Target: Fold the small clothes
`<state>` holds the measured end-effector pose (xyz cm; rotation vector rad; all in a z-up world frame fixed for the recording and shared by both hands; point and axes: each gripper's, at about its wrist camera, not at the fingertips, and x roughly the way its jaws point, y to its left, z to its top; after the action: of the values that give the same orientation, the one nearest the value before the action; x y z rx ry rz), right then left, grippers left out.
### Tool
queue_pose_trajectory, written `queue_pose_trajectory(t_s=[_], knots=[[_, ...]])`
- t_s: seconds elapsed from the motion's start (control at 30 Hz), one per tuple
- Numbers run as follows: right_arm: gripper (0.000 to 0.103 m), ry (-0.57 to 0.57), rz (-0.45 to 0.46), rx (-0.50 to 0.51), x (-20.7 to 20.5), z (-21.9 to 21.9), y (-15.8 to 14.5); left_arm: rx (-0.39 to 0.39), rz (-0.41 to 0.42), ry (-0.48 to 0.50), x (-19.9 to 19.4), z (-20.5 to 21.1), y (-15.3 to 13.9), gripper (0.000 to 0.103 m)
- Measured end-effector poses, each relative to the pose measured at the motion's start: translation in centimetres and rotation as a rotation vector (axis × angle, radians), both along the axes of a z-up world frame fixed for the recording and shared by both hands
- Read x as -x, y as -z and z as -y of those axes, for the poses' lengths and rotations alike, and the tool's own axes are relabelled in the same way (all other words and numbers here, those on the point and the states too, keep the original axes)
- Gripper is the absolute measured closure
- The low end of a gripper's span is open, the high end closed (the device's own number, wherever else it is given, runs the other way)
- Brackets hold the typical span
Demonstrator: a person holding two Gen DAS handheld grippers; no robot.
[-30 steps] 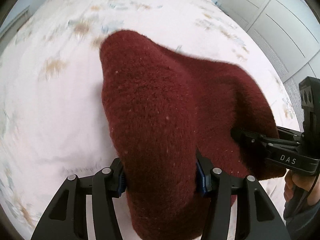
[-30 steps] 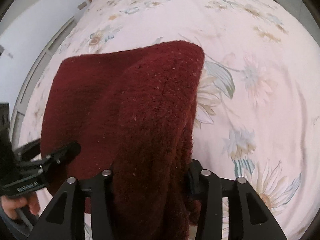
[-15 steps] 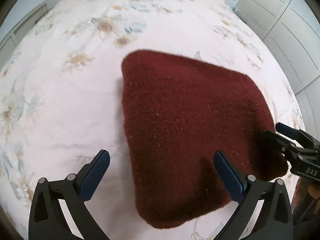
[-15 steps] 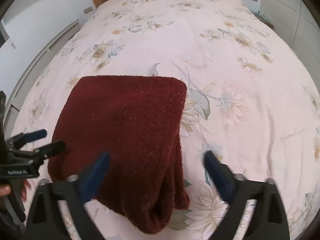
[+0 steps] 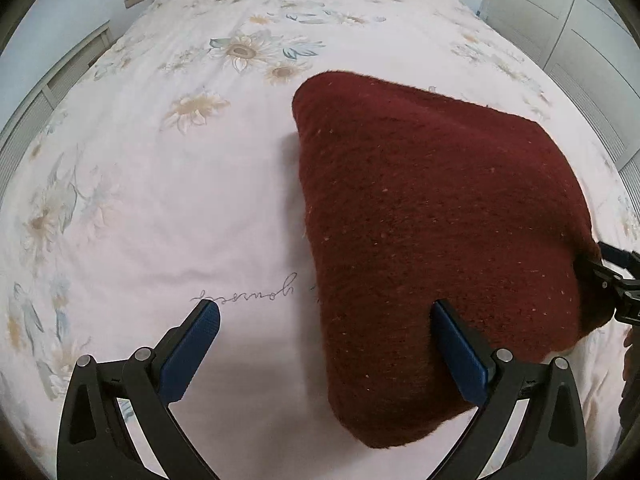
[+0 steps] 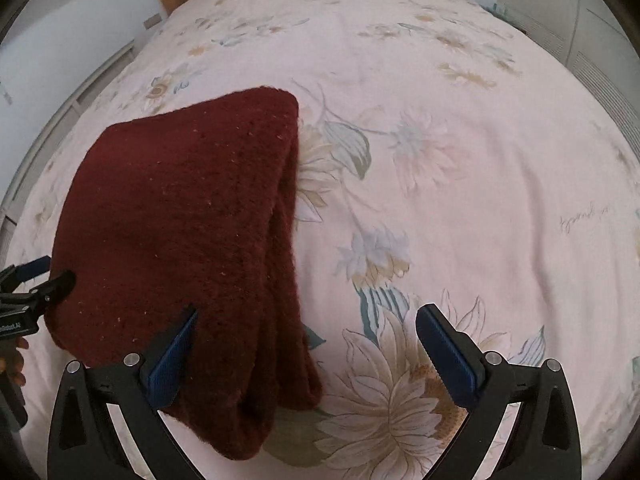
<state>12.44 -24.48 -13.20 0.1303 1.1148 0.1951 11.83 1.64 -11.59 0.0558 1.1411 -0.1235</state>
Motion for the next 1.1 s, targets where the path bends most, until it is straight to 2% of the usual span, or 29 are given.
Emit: queue_pose_trajectory(t_s=[0.13, 0.27, 0.4, 0.47, 0.53, 0.63, 0.7, 0.9, 1.1], knots=[[0.001, 0.014, 0.022, 0.021, 0.5, -0.5, -1.5, 0.005, 0.010, 0.009, 0.5, 0.0, -0.5, 0.000], [0.001, 0.013, 0.058, 0.052, 1.4, -0.9, -4.4, 0.003, 0.004, -0.002, 0.4, 0.0, -1.6, 0.001], [0.001, 0.013, 0.096, 0.082, 2.8, -0.7, -7.5, 0.019, 0.033, -0.060, 1.1, -0.6, -4.4, 0.001], [0.001, 0.018, 0.119, 0.095, 3.8, -0.5, -9.3, 0.029, 0.036, -0.058, 1.7, -0.7, -5.6, 0.001], [0.001, 0.026, 0.148, 0.110, 5.0, -0.2, -11.2, 0.004, 0.044, -0.056, 2.6, -0.5, -7.0, 0.001], [0.001, 0.036, 0.186, 0.126, 6.9, 0.3, -13.8, -0.076, 0.082, -0.047, 4.3, 0.2, -9.1, 0.001], [0.001, 0.045, 0.208, 0.153, 8.2, 0.6, -14.9, -0.082, 0.107, -0.038, 5.7, 0.4, -10.4, 0.001], [0.001, 0.082, 0.214, 0.178, 11.3, 1.8, -16.2, -0.118, 0.140, -0.059, 9.5, 0.5, -12.7, 0.001], [0.001, 0.091, 0.193, 0.190, 13.1, 2.4, -16.0, -0.146, 0.141, -0.057, 11.8, 0.9, -12.8, 0.001]])
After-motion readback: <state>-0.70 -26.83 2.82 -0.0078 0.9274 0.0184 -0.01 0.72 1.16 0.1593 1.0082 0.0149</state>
